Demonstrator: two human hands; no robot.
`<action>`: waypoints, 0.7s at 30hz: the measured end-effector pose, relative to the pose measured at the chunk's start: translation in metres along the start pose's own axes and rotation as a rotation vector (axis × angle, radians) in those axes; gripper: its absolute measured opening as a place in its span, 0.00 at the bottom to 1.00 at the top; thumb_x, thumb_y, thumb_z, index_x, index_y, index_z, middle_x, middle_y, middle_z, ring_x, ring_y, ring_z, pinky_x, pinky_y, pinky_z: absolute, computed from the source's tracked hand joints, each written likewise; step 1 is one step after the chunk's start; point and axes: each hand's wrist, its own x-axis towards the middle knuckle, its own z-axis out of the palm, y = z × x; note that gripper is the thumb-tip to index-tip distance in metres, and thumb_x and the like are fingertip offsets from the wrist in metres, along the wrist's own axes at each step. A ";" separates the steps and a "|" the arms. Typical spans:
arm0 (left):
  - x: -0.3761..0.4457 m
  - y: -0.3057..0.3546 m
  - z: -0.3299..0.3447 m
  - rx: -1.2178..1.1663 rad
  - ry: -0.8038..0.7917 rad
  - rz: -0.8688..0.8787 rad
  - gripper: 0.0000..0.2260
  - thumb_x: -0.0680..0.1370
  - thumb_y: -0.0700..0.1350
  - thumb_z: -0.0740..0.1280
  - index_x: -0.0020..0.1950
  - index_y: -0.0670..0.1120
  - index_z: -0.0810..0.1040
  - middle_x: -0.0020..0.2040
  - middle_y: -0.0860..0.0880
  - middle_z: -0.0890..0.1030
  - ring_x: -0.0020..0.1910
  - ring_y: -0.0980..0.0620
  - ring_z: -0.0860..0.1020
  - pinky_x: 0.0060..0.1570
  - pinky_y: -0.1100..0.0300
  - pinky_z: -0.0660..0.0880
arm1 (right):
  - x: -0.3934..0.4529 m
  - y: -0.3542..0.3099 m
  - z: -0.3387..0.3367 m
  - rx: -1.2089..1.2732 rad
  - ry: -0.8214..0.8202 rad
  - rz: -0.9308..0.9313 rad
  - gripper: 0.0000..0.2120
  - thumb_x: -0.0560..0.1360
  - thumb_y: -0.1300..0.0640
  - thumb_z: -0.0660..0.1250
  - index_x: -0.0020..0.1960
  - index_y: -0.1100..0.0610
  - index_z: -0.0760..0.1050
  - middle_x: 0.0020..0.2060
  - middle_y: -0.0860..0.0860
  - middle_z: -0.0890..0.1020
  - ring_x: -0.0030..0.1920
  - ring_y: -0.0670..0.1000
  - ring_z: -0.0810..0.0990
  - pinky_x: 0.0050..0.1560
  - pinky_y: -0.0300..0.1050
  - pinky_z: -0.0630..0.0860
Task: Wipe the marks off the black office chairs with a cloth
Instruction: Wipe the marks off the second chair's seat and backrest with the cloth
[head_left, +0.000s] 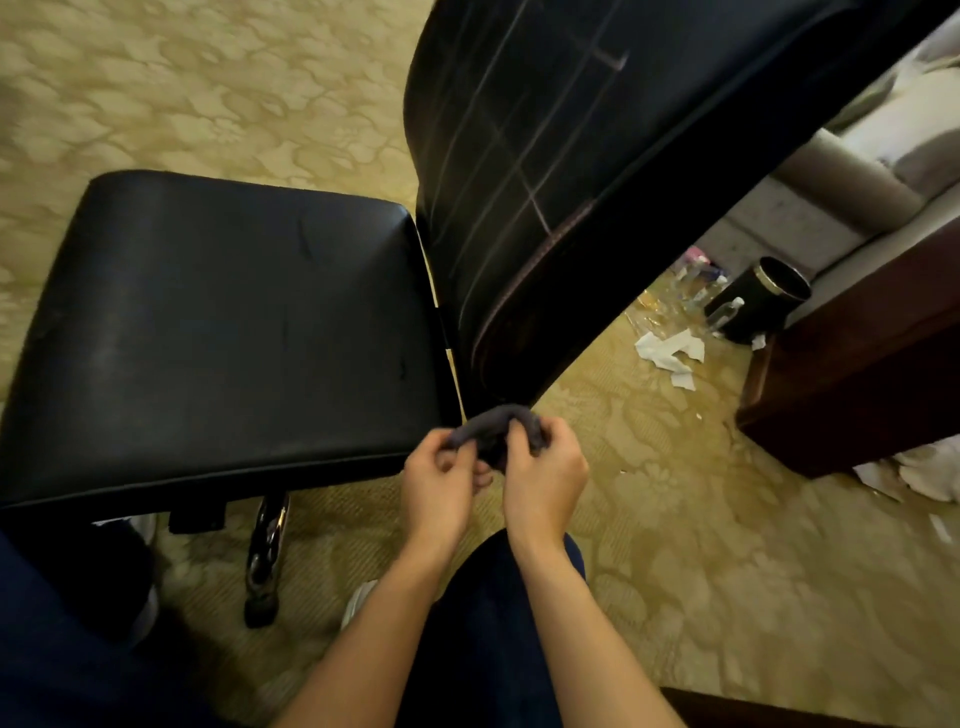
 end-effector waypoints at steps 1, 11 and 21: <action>0.002 0.007 0.001 -0.007 0.012 0.029 0.03 0.81 0.42 0.66 0.52 0.45 0.79 0.35 0.46 0.83 0.35 0.50 0.83 0.38 0.59 0.81 | 0.003 -0.012 0.001 0.022 0.029 -0.039 0.04 0.76 0.59 0.70 0.43 0.57 0.78 0.38 0.49 0.79 0.37 0.46 0.76 0.39 0.31 0.68; 0.014 0.015 0.012 0.166 0.012 -0.045 0.07 0.77 0.48 0.70 0.43 0.47 0.83 0.38 0.45 0.85 0.38 0.48 0.82 0.38 0.54 0.77 | 0.007 -0.025 0.016 -0.113 0.074 0.002 0.07 0.77 0.55 0.68 0.52 0.56 0.81 0.48 0.51 0.78 0.44 0.51 0.79 0.44 0.45 0.74; 0.014 0.038 -0.006 0.130 -0.010 0.016 0.06 0.78 0.44 0.70 0.45 0.43 0.83 0.37 0.44 0.83 0.36 0.48 0.80 0.38 0.53 0.75 | 0.008 -0.035 0.027 -0.175 0.062 -0.207 0.04 0.73 0.57 0.71 0.46 0.57 0.81 0.44 0.51 0.79 0.37 0.53 0.80 0.37 0.43 0.70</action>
